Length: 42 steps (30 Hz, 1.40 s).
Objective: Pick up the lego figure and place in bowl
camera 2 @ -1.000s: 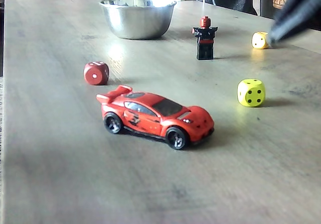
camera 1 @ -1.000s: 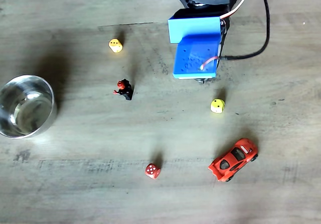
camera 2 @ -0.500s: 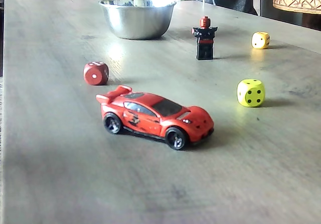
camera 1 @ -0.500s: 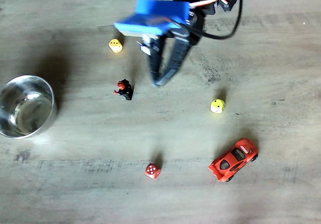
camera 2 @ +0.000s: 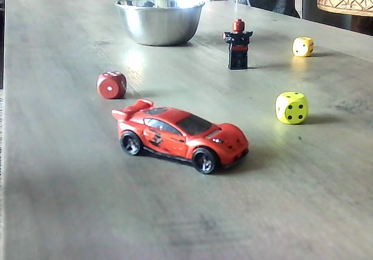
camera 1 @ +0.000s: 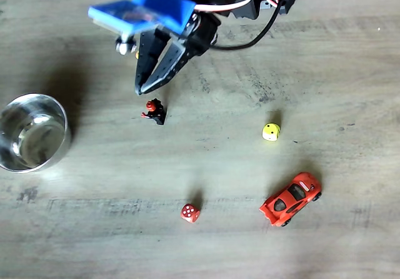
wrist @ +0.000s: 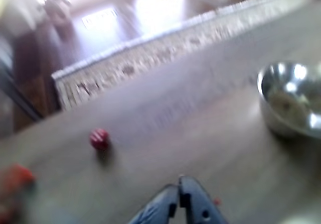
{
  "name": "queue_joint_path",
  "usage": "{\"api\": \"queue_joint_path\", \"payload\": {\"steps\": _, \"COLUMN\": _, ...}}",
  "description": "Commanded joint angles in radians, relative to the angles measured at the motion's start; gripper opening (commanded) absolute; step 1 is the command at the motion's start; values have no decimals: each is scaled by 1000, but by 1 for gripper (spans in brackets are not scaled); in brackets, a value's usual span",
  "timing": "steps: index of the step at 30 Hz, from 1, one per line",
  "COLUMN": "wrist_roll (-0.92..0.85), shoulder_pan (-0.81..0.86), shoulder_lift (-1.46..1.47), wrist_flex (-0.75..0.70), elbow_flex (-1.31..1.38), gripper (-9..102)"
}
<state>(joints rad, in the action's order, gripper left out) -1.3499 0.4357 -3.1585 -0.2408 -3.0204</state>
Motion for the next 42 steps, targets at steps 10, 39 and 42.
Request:
{"api": "queue_joint_path", "payload": {"steps": 10, "wrist_roll": -2, "shoulder_pan": 28, "shoulder_lift": 603, "wrist_flex": 12, "elbow_flex": 537, "gripper": -1}}
{"api": "queue_joint_path", "payload": {"steps": 39, "wrist_roll": -8, "shoulder_pan": 11, "shoulder_lift": 960, "wrist_flex": -861, "elbow_flex": 1072, "gripper": 0}}
{"api": "queue_joint_path", "payload": {"steps": 42, "wrist_roll": -29, "shoulder_pan": 11, "shoulder_lift": 996, "wrist_flex": -1015, "elbow_flex": 1161, "gripper": 0}}
